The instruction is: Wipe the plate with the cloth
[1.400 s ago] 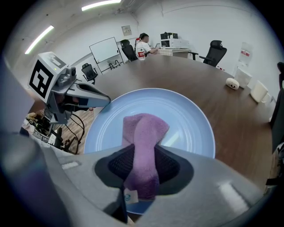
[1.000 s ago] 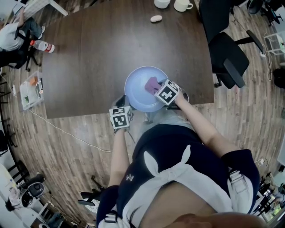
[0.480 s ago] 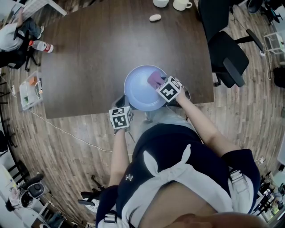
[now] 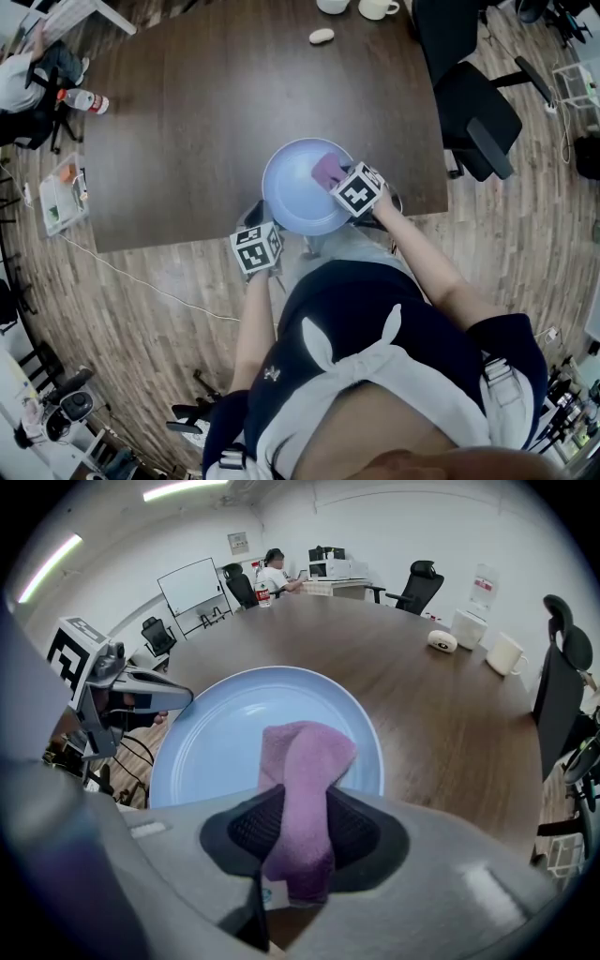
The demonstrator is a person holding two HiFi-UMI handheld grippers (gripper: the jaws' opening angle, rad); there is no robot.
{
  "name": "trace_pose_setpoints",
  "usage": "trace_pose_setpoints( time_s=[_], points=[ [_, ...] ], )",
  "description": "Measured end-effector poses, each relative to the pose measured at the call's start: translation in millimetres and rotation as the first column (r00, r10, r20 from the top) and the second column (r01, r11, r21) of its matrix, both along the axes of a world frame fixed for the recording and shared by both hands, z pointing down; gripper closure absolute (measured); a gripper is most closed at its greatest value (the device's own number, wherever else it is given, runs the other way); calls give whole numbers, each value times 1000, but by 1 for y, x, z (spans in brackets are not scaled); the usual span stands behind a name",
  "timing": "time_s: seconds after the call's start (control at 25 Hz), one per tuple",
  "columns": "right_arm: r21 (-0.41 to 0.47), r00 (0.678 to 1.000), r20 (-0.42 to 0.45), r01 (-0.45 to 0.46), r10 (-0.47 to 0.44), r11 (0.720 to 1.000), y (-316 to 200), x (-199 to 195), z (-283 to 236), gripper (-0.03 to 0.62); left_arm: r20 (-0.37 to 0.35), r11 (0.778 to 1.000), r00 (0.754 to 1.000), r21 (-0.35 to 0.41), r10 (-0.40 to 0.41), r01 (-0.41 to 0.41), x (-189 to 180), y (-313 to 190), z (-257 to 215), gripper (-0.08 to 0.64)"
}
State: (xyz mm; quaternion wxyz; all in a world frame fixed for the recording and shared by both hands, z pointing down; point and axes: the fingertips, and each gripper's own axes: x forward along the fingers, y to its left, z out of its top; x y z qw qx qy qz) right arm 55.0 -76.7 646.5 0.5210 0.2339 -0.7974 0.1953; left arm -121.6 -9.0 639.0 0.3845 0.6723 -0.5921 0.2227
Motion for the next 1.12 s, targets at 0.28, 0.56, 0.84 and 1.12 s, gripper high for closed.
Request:
trace_pose_setpoints(
  time_s=[0.28, 0.56, 0.84, 1.12],
  points=[
    [-64, 999, 9, -37, 38, 997, 24, 11, 7, 462, 5, 1000, 1000, -1, 4, -4, 3, -3, 0, 556],
    [-82, 999, 52, 3, 2, 997, 48, -3, 6, 462, 15, 1000, 1000, 2, 12, -12, 3, -3, 0, 557],
    [-62, 994, 78, 81, -76, 995, 70, -26, -2, 462, 31, 1000, 999, 3, 30, -30, 5, -2, -2, 557],
    [-84, 985, 108, 144, -134, 986, 88, -55, -1, 462, 36, 999, 998, -1, 42, -42, 3, -3, 0, 557]
  ],
)
